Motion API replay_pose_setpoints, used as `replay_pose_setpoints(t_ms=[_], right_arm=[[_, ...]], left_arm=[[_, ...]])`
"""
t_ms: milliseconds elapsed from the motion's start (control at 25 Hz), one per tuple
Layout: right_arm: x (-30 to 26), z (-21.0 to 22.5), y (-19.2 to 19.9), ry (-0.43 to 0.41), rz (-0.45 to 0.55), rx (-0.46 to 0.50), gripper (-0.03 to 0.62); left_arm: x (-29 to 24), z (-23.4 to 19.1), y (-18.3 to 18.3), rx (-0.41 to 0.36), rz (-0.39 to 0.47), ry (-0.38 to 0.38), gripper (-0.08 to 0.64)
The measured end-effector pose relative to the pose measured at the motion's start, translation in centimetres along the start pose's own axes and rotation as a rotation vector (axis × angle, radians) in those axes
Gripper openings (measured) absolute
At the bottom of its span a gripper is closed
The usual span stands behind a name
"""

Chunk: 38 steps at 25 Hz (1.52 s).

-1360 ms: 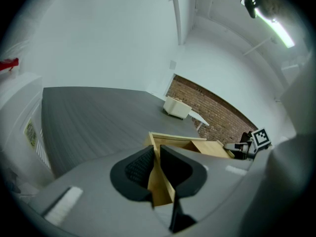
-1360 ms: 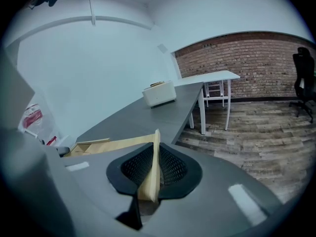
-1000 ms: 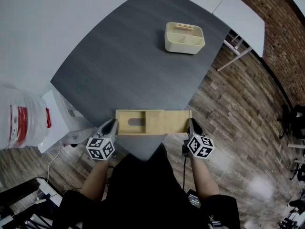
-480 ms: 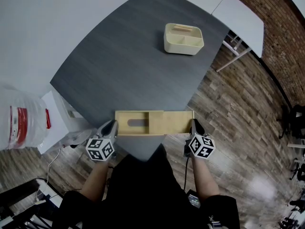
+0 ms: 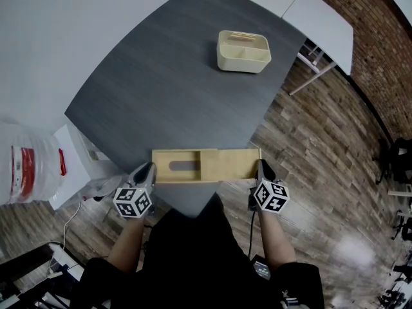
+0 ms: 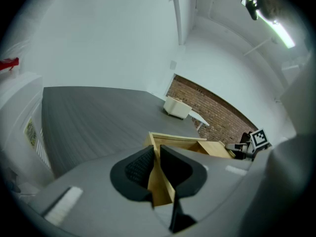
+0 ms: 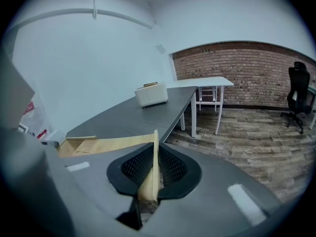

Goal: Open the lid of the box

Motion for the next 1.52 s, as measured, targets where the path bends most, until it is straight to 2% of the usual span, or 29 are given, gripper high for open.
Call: replay_pose_setpoints(t_ms=[960, 1520], right_arm=[[0.2, 1.1, -0.3, 0.047, -0.007, 0.005, 0.035], [0.7, 2.3, -0.4, 0.069, -0.009, -0.023, 0.037]], left_arm=[[-0.1, 0.1, 0.0, 0.005, 0.004, -0.001, 0.040], [-0.1, 0.1, 0.0, 0.006, 0.003, 0.001, 0.040]])
Point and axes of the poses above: the fingertips, and each gripper's own axes: x backward along the fingers, z to its right, y out of its underside, the point moved 4 cm from there along x, backward along the fingers, and after that the axes turned 9 degrees about -y, right-handed, at the moved point
